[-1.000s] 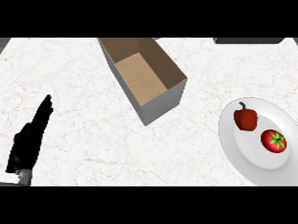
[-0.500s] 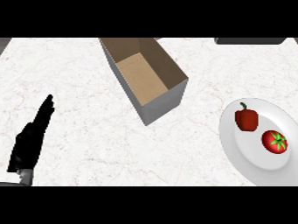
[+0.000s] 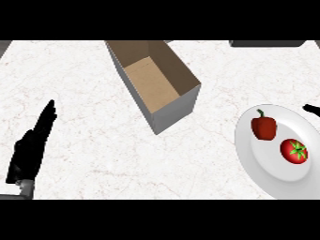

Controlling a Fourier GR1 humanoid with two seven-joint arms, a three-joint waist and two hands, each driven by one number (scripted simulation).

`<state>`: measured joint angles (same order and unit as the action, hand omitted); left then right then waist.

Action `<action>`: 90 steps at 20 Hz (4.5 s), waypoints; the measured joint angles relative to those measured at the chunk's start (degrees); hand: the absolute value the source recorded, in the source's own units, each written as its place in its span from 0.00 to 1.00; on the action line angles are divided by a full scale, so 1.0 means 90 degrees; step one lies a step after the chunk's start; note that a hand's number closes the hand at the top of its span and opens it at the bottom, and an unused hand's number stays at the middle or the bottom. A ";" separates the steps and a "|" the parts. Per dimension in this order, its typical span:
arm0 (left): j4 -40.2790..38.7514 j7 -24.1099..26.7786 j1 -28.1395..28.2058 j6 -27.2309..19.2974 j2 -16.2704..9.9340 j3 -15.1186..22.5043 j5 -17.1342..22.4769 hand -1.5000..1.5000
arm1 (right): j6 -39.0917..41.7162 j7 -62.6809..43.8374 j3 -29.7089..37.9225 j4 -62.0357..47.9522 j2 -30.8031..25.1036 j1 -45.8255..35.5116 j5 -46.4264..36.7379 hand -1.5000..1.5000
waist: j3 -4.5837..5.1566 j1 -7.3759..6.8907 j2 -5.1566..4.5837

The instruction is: Pick the tomato from the plate and place it in the cardboard box

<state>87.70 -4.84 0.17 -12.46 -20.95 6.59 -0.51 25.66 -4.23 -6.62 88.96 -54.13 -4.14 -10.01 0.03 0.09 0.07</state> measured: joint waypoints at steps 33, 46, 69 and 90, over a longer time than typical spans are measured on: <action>-0.0034 0.0135 0.0024 0.0765 0.0902 -0.0811 -0.0918 0.50 | 0.0724 0.0342 0.1052 -0.0453 0.2205 0.0091 -0.2829 0.00 | -0.0003 -0.0012 -0.0006; 0.0173 -0.0068 0.0039 0.1111 0.0995 -0.1062 -0.1035 0.50 | 0.0655 0.0816 0.1065 -0.1074 0.2704 -0.0062 -0.3636 1.00 | 0.0006 -0.0022 0.0000; 0.0081 -0.0092 -0.0122 0.1164 0.1198 -0.1146 -0.1200 0.50 | -0.1003 -0.1648 0.0438 0.0266 0.4164 -0.0884 -0.5936 1.00 | 0.0006 -0.0010 0.0002; 0.0276 -0.0110 0.0042 0.1191 0.1291 -0.1108 -0.1329 0.50 | -0.0631 -0.2344 0.0712 0.1826 0.5698 -0.3375 -0.4092 1.00 | 0.0000 -0.0061 -0.0001</action>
<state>90.19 -5.83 0.55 -1.74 -9.33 -3.38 -12.47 19.98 -25.32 -0.21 105.40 -2.85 -34.51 -46.83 0.03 -0.46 0.07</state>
